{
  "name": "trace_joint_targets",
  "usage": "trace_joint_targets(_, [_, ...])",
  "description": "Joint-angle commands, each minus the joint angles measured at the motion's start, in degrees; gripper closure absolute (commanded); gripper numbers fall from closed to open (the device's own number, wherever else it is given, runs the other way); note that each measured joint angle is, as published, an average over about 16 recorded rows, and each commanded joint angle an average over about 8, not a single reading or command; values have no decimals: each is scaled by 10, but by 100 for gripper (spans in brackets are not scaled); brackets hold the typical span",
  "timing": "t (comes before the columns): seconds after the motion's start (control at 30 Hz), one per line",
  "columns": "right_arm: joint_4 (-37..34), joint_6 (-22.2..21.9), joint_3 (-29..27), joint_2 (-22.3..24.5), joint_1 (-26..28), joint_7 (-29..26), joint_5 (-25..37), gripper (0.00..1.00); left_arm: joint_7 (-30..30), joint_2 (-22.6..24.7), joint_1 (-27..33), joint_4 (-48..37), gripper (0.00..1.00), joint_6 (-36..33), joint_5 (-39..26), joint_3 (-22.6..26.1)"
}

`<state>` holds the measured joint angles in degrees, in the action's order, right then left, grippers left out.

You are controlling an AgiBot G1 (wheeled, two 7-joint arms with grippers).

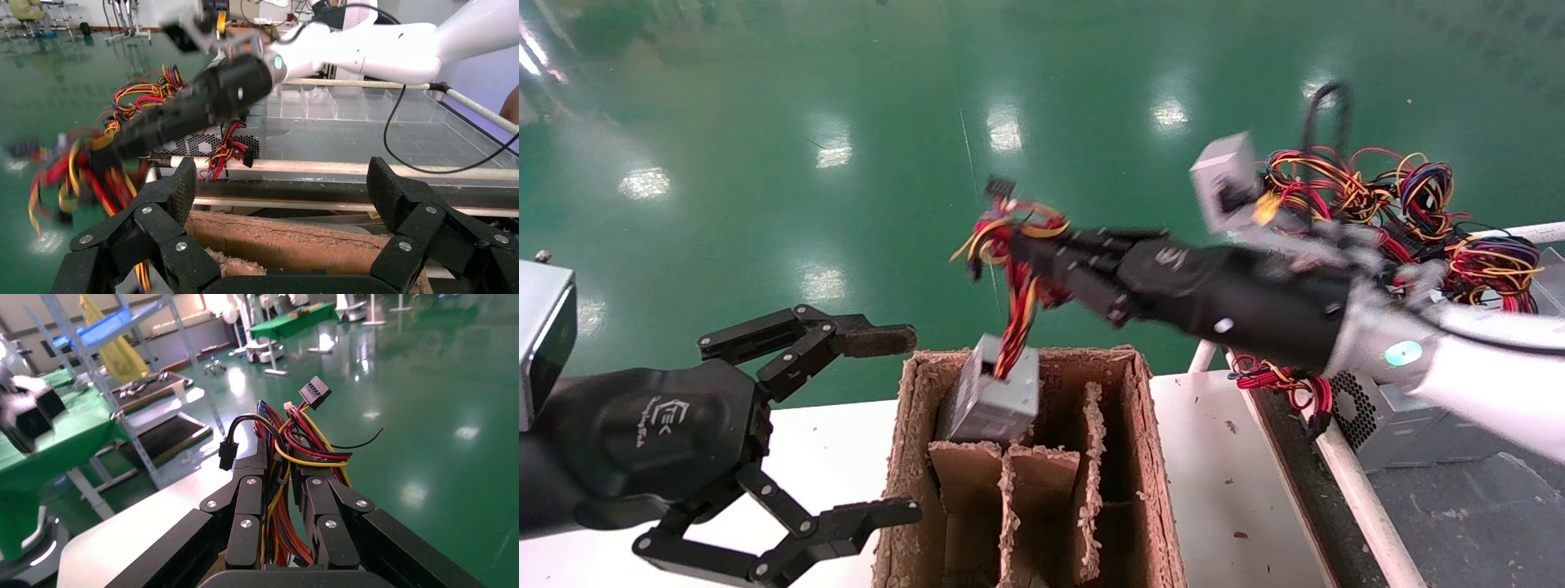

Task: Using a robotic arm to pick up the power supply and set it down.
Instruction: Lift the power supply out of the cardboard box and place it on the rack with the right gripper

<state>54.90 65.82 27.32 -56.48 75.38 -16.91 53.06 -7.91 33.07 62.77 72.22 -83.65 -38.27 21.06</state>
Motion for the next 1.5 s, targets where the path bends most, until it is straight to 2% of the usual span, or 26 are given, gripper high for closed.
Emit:
trace_joint_targets(0.03, [16, -1, -8, 18, 3, -14, -7, 100, 0, 0, 0, 0, 0, 0, 0, 0])
trace_joint_targets(0.37, [53, 42, -37, 101, 43, -73, -43, 100, 0, 0, 0, 0, 0, 0, 0, 0])
trace_joint_targets(0.9, [45, 146, -61, 224, 70, -98, -66, 100, 0, 0, 0, 0, 0, 0, 0, 0])
trace_joint_targets(1.23, [44, 210, -75, 303, 60, -114, -92, 100, 0, 0, 0, 0, 0, 0, 0, 0])
trace_joint_targets(1.5, [48, 223, -88, 362, 29, -103, -105, 100, 0, 0, 0, 0, 0, 0, 0, 0])
